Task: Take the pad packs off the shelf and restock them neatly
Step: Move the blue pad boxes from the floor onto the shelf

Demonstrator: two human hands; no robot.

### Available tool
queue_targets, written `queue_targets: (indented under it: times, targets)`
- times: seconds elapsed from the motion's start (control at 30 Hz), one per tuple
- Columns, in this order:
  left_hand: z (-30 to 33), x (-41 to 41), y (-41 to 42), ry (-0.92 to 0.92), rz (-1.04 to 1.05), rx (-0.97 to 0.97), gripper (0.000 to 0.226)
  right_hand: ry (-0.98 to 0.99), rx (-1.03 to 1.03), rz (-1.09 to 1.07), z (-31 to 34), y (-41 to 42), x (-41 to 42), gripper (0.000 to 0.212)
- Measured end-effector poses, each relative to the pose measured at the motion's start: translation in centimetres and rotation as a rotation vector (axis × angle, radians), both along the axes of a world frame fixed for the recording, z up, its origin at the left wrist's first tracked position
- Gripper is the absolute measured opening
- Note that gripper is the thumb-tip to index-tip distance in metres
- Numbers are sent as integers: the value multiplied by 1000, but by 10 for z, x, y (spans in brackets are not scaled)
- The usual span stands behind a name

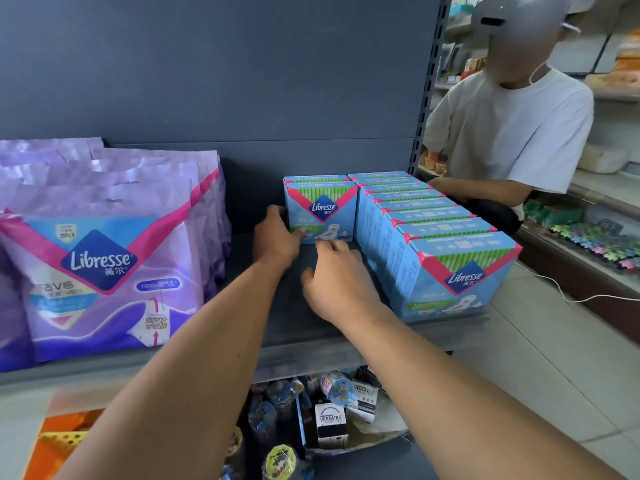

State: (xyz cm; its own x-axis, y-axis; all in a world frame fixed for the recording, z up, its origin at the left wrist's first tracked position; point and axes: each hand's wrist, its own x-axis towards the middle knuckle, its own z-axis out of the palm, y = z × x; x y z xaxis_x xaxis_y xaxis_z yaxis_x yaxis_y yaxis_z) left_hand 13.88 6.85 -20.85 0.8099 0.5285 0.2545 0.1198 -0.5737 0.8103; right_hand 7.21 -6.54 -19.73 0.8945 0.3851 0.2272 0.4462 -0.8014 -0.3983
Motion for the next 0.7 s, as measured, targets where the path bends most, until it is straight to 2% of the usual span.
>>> queue_targets:
  times: [0.27,0.4,0.6,0.7]
  targets:
    - [14,-26,-11,16,18,-27,60,-35,23,15,12,-8,-20,38]
    - [26,-77,-30,-68,0,1,46,-101,97,28,31,-27,-55,38]
    - [59,-188,-85,-146,-117,237,23,-146,33,10,57,-109,-141,36]
    - [67,-236,-123,-134,-244,409,22,-173,-57,-72,57,-157,-174,34]
